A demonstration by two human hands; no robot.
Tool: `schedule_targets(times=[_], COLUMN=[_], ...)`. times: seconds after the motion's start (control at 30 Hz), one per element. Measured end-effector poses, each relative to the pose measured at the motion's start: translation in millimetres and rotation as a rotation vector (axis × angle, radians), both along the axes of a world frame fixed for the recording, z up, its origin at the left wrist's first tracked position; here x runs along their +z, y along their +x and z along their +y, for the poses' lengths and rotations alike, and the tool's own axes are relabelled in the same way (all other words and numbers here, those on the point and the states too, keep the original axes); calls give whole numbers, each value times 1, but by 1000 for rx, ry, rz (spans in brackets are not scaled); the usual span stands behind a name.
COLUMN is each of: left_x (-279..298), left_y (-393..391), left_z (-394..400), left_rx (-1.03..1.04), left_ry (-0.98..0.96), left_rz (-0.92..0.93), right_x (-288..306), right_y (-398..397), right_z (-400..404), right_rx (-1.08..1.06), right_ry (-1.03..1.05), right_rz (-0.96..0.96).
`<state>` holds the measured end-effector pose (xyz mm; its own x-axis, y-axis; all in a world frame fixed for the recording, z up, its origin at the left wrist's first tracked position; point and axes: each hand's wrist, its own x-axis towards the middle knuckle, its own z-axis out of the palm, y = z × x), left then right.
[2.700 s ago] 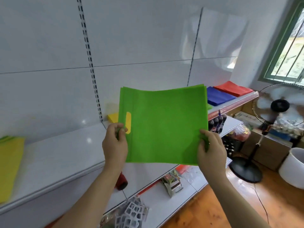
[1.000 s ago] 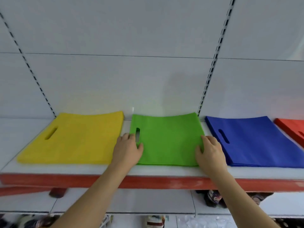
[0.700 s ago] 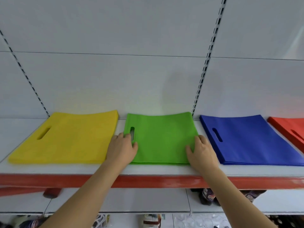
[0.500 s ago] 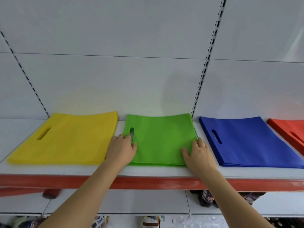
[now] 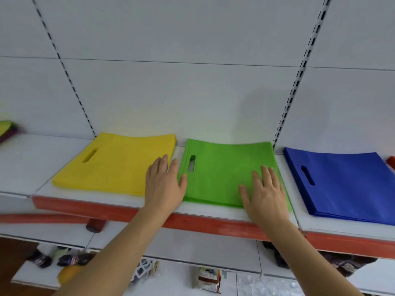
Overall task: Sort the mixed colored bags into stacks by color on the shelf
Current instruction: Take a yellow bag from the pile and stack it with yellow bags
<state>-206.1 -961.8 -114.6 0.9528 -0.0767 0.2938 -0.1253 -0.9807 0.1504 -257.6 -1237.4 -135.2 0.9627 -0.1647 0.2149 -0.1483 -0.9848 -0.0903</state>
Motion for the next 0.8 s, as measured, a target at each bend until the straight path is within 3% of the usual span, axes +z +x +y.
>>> schedule_targets(times=[0.33,0.8], left_x=[11,16], left_y=[-46,-128], left_z=[113,384], left_rx=[116,374], left_ry=[-26,-21], left_rz=[-38,-5], right_x=[24,26], right_y=[-6,-30], right_z=[131,419], right_rx=[184,501], right_ry=[-26,-23], right_rz=[-31,-61])
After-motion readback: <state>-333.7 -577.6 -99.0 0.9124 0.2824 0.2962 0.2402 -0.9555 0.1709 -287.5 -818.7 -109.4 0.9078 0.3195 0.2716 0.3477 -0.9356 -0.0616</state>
